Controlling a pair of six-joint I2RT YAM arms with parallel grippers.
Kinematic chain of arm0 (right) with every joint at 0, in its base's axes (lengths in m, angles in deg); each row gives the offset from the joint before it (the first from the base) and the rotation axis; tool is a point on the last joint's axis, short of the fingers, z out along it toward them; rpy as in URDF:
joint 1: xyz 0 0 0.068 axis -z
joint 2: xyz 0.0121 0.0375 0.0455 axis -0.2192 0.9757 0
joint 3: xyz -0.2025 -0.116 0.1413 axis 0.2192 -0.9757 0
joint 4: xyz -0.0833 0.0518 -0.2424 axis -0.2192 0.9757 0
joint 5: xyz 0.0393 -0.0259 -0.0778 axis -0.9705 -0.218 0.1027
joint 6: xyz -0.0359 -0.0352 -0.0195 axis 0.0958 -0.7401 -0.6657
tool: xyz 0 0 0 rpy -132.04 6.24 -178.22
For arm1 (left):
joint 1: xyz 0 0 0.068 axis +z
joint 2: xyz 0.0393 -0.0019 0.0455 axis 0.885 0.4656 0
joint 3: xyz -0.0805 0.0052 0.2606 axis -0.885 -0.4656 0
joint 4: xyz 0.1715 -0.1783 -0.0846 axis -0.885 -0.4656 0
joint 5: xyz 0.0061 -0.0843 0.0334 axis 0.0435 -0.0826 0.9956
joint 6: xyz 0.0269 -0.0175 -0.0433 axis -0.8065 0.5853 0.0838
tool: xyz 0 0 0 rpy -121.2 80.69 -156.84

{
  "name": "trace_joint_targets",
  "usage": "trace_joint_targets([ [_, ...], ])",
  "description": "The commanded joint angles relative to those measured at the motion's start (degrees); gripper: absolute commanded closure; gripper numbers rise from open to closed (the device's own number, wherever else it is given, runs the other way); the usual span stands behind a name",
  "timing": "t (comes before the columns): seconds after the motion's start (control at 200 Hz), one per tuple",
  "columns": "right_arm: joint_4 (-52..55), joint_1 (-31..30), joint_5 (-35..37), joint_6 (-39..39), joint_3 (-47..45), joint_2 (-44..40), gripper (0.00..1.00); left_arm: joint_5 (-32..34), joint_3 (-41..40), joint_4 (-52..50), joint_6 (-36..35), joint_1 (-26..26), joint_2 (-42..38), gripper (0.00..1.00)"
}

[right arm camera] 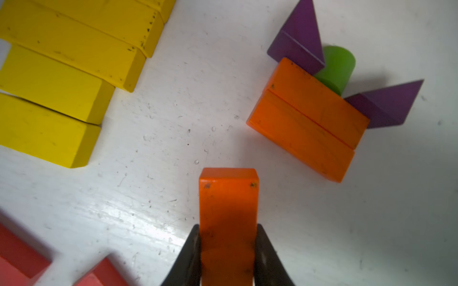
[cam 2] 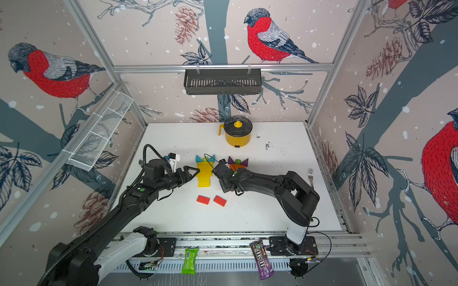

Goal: Assemble a carrot with building blocks
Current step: Assemble the building block at the center of the board.

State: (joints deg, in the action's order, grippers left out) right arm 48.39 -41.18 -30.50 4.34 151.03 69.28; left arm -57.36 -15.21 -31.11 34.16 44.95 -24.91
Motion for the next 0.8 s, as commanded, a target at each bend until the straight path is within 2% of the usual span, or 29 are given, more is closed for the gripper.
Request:
trace_joint_targets([
  [0.0,2.64,0.71,1.14,-11.71,0.55,1.39,0.74,0.61,0.01,0.55,-0.65,0.16,-0.27,0.19],
  [0.22,-1.11,1.24,0.31,-18.84,-1.40,1.73,0.73,1.00,0.07,0.21,-1.09,0.15,-0.71,0.19],
  [0.585,1.76,2.49,5.41,-24.72,0.82,5.65,0.71,1.00,0.43,0.55,-0.90,0.15,-0.20,0.19],
  [0.795,1.36,2.81,4.52,-26.46,1.05,4.97,0.61,1.11,0.85,0.00,-1.07,0.14,-0.36,0.19],
])
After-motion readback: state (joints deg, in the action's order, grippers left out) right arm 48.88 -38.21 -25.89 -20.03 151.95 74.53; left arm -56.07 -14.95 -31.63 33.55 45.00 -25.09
